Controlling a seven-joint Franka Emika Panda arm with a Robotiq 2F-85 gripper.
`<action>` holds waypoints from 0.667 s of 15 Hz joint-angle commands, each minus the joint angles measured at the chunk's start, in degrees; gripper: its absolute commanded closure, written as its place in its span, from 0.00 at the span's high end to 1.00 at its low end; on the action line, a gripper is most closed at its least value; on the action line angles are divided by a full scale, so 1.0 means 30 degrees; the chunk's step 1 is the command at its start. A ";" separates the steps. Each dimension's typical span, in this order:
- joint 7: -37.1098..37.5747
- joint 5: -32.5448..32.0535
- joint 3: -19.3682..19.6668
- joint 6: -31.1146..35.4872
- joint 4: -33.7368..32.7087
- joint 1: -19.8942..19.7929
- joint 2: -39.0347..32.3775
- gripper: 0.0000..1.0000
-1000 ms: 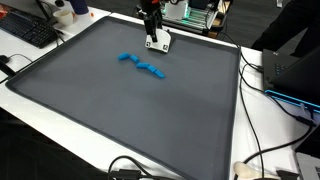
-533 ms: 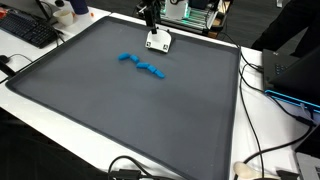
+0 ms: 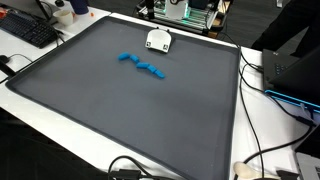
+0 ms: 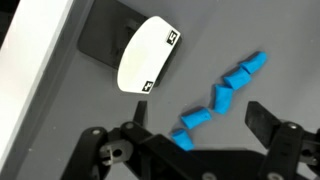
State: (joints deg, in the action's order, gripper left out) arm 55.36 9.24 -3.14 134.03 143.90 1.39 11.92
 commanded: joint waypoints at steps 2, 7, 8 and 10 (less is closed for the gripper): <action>-0.3877 -0.1021 -0.0119 -0.1725 -0.1709 -0.0012 -0.0249 1.00; -0.8095 -0.1781 -0.0295 -0.2844 -0.3631 0.0072 -0.1198 1.00; -0.8936 -0.1955 -0.0338 -0.2920 -0.3998 0.0093 -0.1451 1.00; -1.0321 -0.2491 -0.0423 -0.3091 -0.4661 0.0105 -0.1917 1.00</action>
State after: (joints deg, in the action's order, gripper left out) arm 29.68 4.67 -3.99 126.92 133.46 1.63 8.94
